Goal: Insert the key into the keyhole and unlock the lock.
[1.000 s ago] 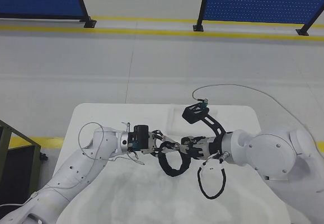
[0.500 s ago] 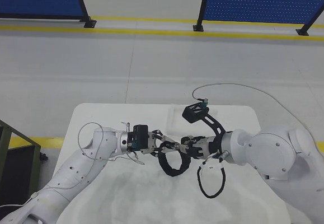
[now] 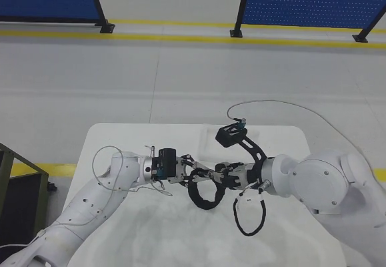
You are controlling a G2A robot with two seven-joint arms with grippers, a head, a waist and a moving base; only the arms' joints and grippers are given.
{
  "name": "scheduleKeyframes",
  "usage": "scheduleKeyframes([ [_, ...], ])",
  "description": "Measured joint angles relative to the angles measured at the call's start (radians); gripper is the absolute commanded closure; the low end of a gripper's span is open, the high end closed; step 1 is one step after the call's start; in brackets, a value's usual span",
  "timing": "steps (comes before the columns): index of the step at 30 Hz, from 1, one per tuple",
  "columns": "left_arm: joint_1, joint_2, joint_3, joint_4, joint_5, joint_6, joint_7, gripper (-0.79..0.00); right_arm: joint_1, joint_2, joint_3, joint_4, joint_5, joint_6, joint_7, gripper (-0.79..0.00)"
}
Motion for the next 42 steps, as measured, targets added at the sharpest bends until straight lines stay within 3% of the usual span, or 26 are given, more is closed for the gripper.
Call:
scheduleKeyframes([
  [36, 0.009, -0.007, -0.017, -0.009, 0.005, -0.012, -0.012, 0.0, 0.064, 0.015, -0.094, 0.027, 0.001, 0.046, -0.046, 0.0],
  [37, 0.009, -0.007, -0.017, -0.01, 0.006, -0.013, -0.013, 0.0, 0.065, 0.016, -0.096, 0.03, 0.003, 0.048, -0.048, -0.077],
  [39, 0.009, -0.008, -0.016, -0.01, 0.007, -0.014, -0.014, 0.0, 0.068, 0.016, -0.098, 0.032, 0.009, 0.053, -0.053, -0.16],
  [42, 0.009, -0.01, -0.016, -0.006, 0.005, -0.016, -0.017, 0.0, 0.071, 0.018, -0.099, 0.036, 0.021, 0.06, -0.06, -0.163],
])
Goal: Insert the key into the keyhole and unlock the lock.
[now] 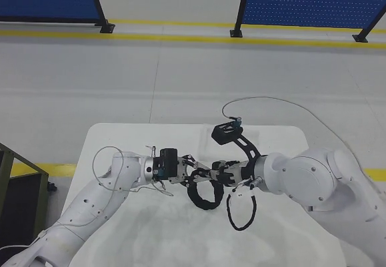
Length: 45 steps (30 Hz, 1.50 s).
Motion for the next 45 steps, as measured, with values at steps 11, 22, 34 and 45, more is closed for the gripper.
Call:
scheduleKeyframes([
  [11, -0.001, -0.012, -0.002, 0.039, -0.052, -0.02, -0.052, 0.0, 0.01, 0.004, 0.013, 0.028, 0.058, 0.015, -0.015, 0.0],
  [22, -0.008, -0.022, -0.023, 0.093, -0.099, 0.0, -0.131, 0.0, -0.001, 0.006, 0.036, 0.092, 0.1, 0.002, -0.024, 0.0],
  [34, 0.011, 0.01, -0.11, 0.133, -0.091, 0.004, -0.146, 0.0, -0.005, 0.016, 0.008, 0.179, 0.073, -0.095, 0.095, 0.0],
  [45, 0.083, 0.081, -0.239, 0.046, -0.039, -0.058, -0.179, 0.0, -0.086, 0.022, -0.1, 0.255, 0.001, -0.47, 0.137, 0.0],
])
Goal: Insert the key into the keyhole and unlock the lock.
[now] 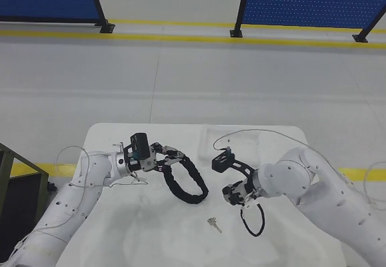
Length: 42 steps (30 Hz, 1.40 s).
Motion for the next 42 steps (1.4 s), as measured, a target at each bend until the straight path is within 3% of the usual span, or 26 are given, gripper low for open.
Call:
scheduleKeyframes([
  [4, 0.054, 0.034, -0.078, -0.078, 0.012, -0.01, -0.027, 0.0, -0.027, -0.004, -0.05, 0.012, -0.1, -0.102, -0.031, 0.0],
  [11, 0.158, 0.079, -0.201, -0.199, -0.011, -0.038, -0.091, 0.0, -0.03, -0.026, -0.135, 0.026, -0.246, -0.124, -0.106, 0.0],
  [12, 0.171, 0.084, -0.214, -0.214, -0.015, -0.043, -0.098, 0.0, -0.027, -0.03, -0.147, 0.027, -0.262, -0.124, -0.11, -0.108],
  [13, 0.188, 0.089, -0.23, -0.232, -0.022, -0.051, -0.106, 0.0, -0.023, -0.036, -0.165, 0.027, -0.279, -0.127, -0.11, -0.376],
  [14, 0.2, 0.093, -0.241, -0.243, -0.027, -0.055, -0.112, 0.0, -0.019, -0.041, -0.181, 0.029, -0.291, -0.132, -0.105, -0.4],
  [16, 0.222, 0.1, -0.265, -0.265, -0.039, -0.062, -0.127, 0.0, -0.006, -0.055, -0.225, 0.038, -0.327, -0.14, -0.078, -0.551],
  [22, 0.247, 0.107, -0.29, -0.288, -0.062, -0.064, -0.139, 0.0, 0.034, -0.1, -0.324, 0.069, -0.376, -0.139, -0.047, -0.646],
  [27, 0.247, 0.107, -0.289, -0.287, -0.061, -0.064, -0.139, 0.0, 0.055, -0.133, -0.378, 0.1, -0.392, -0.139, -0.048, -0.634],
  [34, 0.247, 0.107, -0.289, -0.287, -0.061, -0.064, -0.139, 0.0, 0.08, -0.174, -0.426, 0.154, -0.418, -0.129, -0.05, -0.523],
  [38, 0.247, 0.107, -0.289, -0.287, -0.061, -0.064, -0.139, 0.0, 0.089, -0.193, -0.446, 0.187, -0.43, -0.124, -0.052, -0.363],
  [42, 0.247, 0.107, -0.289, -0.287, -0.061, -0.064, -0.139, 0.0, 0.097, -0.21, -0.457, 0.215, -0.444, -0.116, -0.053, -0.283],
])
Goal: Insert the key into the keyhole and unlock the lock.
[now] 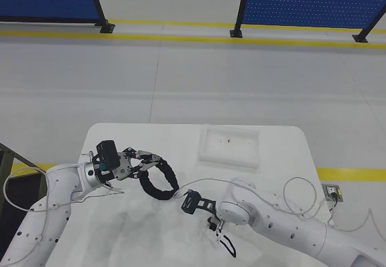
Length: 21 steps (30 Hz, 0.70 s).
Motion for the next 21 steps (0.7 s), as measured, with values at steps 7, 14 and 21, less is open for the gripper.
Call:
scheduleKeyframes([
  [7, 0.0, 0.0, 0.0, 0.0, 0.0, 0.0, 0.0, 0.0, 0.003, -0.02, -0.008, 0.027, -0.015, 0.003, 0.019, -0.089],
  [14, 0.0, 0.0, 0.0, 0.0, 0.0, 0.0, 0.0, 0.0, 0.003, -0.031, 0.003, 0.031, -0.022, -0.002, 0.027, 0.0],
  [21, 0.0, 0.0, 0.0, 0.0, 0.0, 0.0, 0.0, 0.0, 0.01, -0.018, 0.097, -0.016, 0.031, 0.041, 0.05, 0.0],
])
